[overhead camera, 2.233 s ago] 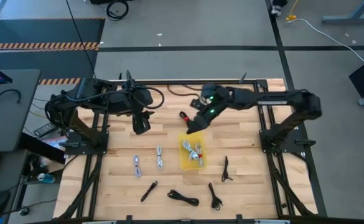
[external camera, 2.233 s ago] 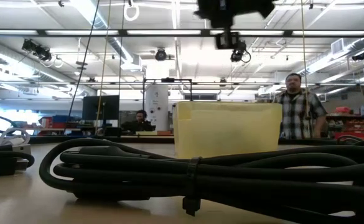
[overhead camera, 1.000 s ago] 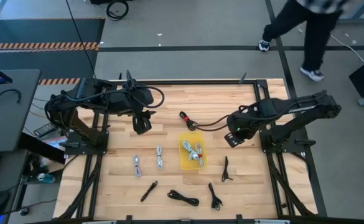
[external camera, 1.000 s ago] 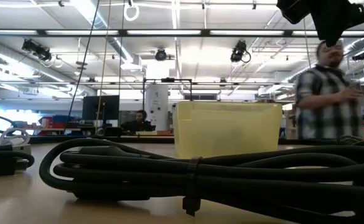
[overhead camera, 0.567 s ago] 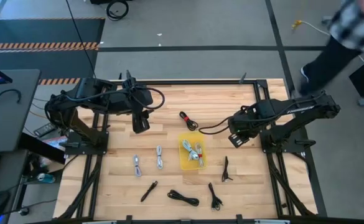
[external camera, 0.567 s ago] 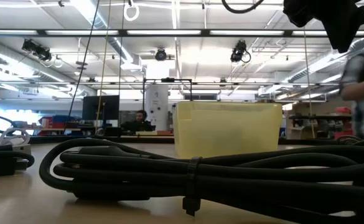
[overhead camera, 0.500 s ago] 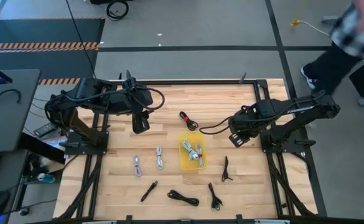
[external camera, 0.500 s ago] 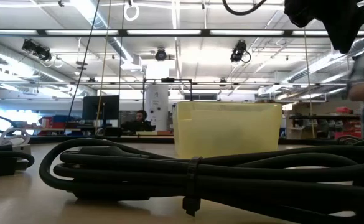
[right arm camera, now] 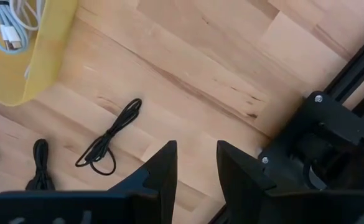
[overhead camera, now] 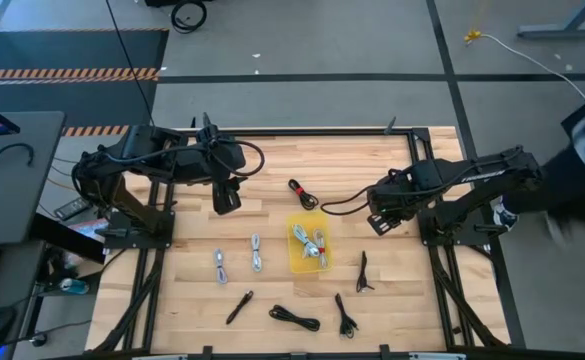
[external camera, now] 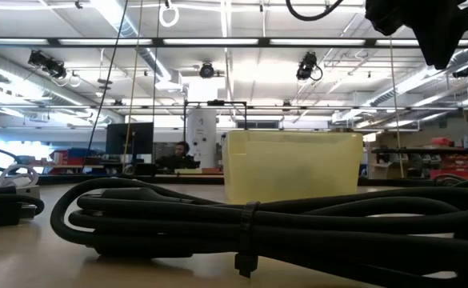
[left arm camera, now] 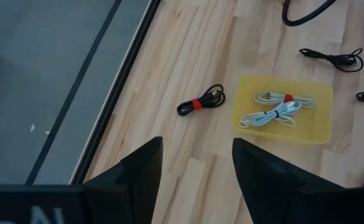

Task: Pick and place USB-C Cables
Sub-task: Put the black charger cable into the yellow bin

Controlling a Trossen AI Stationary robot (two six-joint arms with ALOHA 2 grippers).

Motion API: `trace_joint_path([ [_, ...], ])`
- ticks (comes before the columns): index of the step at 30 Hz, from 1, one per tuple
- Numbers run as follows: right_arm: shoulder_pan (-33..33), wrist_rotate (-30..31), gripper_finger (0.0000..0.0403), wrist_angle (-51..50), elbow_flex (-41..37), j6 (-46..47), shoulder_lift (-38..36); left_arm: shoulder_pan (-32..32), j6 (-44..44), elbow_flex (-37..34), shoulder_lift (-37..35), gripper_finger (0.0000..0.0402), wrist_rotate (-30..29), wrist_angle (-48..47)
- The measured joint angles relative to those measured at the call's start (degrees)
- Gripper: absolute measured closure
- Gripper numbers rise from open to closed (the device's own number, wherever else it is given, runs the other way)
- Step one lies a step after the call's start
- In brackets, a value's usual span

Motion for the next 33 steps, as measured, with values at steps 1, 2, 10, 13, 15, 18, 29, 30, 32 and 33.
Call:
trace_joint_path([
  [1, 0.0, 0.0, 0.0285, 0.0, 0.0, 0.0, 0.0, 0.0, 0.0, 0.0, 0.0, 0.0200, 0.0, 0.0],
  [2, 0.0, 0.0, 0.0285, 0.0, 0.0, 0.0, 0.0, 0.0, 0.0, 0.0, 0.0, 0.0200, 0.0, 0.0],
  [10, 0.0, 0.1, 0.0285, 0.0, 0.0, 0.0, 0.0, 0.0, 0.0, 0.0, 0.0, 0.0200, 0.0, 0.0],
  [13, 0.0, 0.1, 0.0285, 0.0, 0.0, 0.0, 0.0, 0.0, 0.0, 0.0, 0.0, 0.0200, 0.0, 0.0],
  [15, 0.0, 0.1, 0.0285, 0.0, 0.0, 0.0, 0.0, 0.0, 0.0, 0.0, 0.0, 0.0200, 0.0, 0.0],
  [18, 0.0, 0.1, 0.0285, 0.0, 0.0, 0.0, 0.0, 0.0, 0.0, 0.0, 0.0, 0.0200, 0.0, 0.0],
  [29, 0.0, -0.1, 0.0285, 0.0, 0.0, -0.2, 0.0, 0.0, 0.0, 0.0, 0.0, 0.0200, 0.0, 0.0],
  [30, 0.0, -0.1, 0.0285, 0.0, 0.0, -0.5, 0.0, 0.0, 0.0, 0.0, 0.0, 0.0200, 0.0, 0.0],
  [32, -0.1, 0.2, 0.0285, 0.0, 0.0, -3.0, 0.0, 0.0, 0.0, 0.0, 0.0, 0.0200, 0.0, 0.0],
  [33, -0.1, 0.8, 0.0285, 0.0, 0.0, -3.4, 0.0, 0.0, 0.0, 0.0, 0.0, 0.0200, 0.0, 0.0],
])
